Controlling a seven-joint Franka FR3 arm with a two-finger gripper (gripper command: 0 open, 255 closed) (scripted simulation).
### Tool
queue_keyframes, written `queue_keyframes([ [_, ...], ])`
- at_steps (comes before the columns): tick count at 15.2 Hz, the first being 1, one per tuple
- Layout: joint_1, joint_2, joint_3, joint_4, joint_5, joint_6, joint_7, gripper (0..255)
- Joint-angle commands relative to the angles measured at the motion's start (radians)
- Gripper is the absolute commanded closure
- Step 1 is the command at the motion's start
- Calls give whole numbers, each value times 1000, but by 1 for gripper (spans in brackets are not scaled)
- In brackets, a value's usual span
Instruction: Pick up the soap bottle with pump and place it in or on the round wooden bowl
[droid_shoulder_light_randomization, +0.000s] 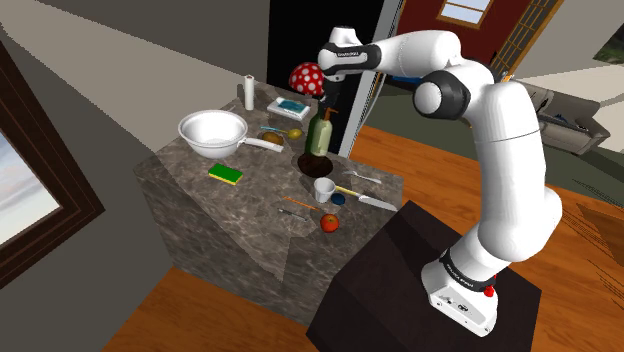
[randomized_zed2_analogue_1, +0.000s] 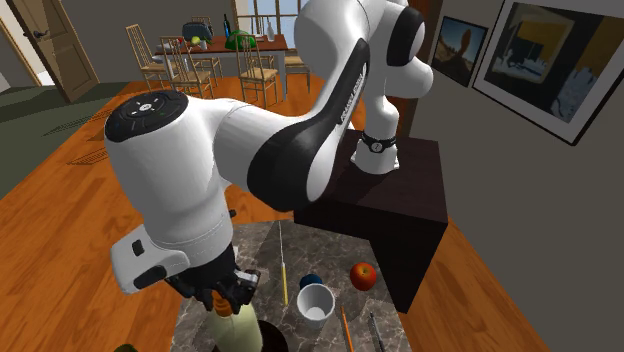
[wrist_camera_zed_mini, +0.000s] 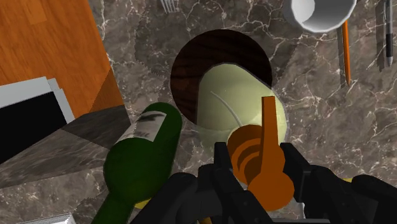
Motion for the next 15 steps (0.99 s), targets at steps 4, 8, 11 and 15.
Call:
queue_keyframes([
  [4,0,22,2,-31,3,54,-2,255],
  [8,0,44,5,-48,6,93,-4,255],
  [11,-1,63,6,-57,9,120,-5,255],
  [15,-2,77,8,-62,10,140,-6,255],
])
